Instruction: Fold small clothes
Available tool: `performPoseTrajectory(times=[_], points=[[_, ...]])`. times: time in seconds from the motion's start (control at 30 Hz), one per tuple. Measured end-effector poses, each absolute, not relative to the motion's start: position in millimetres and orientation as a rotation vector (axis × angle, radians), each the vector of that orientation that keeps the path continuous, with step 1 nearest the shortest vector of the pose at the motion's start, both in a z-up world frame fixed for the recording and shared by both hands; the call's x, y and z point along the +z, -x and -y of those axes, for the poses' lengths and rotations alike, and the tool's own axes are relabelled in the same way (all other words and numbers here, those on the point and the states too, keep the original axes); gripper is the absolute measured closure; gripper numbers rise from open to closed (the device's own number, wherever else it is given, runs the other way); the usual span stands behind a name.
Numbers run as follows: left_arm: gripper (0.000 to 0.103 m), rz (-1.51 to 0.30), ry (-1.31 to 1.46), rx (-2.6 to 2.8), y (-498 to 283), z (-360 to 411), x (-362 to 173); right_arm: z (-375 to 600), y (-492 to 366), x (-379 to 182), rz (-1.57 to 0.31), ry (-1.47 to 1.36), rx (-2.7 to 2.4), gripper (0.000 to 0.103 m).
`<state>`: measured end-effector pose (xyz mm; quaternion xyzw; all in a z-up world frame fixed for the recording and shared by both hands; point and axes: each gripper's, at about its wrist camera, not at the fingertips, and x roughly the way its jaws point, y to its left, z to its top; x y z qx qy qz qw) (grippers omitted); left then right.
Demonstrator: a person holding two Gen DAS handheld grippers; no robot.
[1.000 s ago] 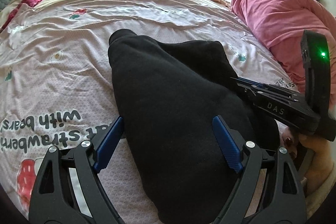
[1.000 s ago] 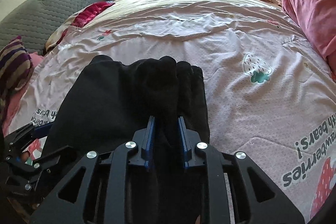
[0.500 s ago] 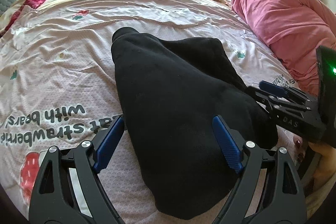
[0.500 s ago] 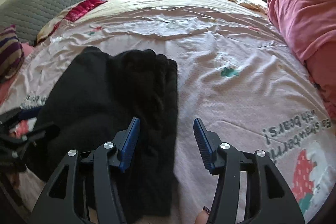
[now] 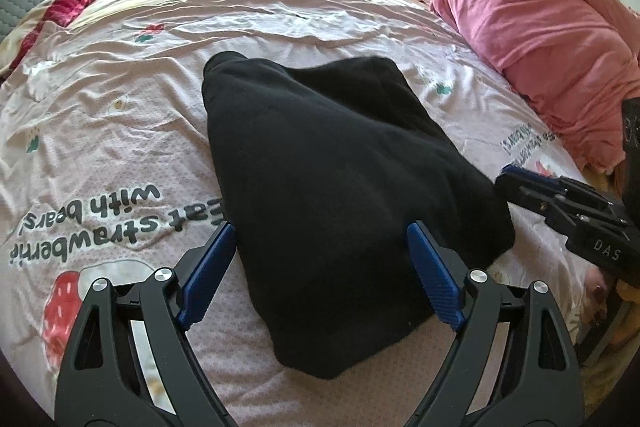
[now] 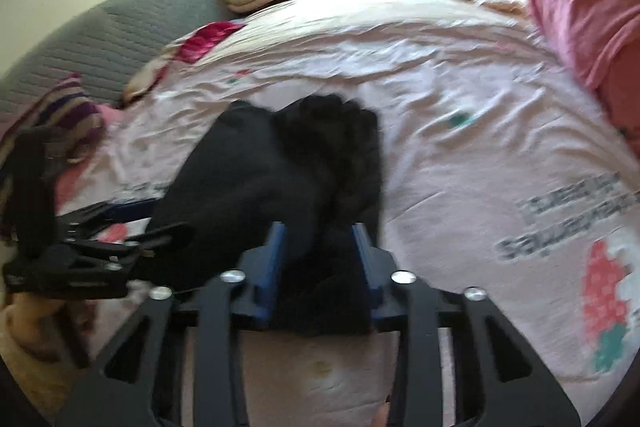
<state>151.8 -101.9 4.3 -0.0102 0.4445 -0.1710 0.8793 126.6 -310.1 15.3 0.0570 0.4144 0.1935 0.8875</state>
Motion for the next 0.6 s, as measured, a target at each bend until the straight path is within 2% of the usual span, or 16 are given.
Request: performPoseTrajectory(times=[0.07,0.17,0.2,0.33,0.4,0.43,0.47,0.6], points=[[0.023,-0.929,0.011,-0.354,-150,104,2,309,-132,5,-0.9,-0.156,0.418,0.075],[0.023,-0.931,0.019,-0.36,-147,104,1,312,-137,-2,-0.939,-0.251,0.484,0.092],[0.023,-0.931,0.026,-0.363,-147,104,1,313,-137,-1,-0.939,-0.268,0.49,0.094],[0.023,-0.916,0.066,-0.391,-145,102,9,322,-130,24,-0.859,-0.228,0.455,0.097],[0.023,-0.91,0.059,-0.398,-143,104,10,318,-127,30,-0.832,-0.098,0.382,0.099],[0.023,-0.914,0.046,-0.397,-143,107,9,314,-127,28,-0.83,-0.009,0.315,0.103],[0.023,-0.922,0.034,-0.387,-143,108,7,311,-129,22,-0.843,0.061,0.257,0.103],[0.022,-0.937,0.022,-0.376,-143,108,1,315,-136,2,-0.919,0.036,0.23,0.103]])
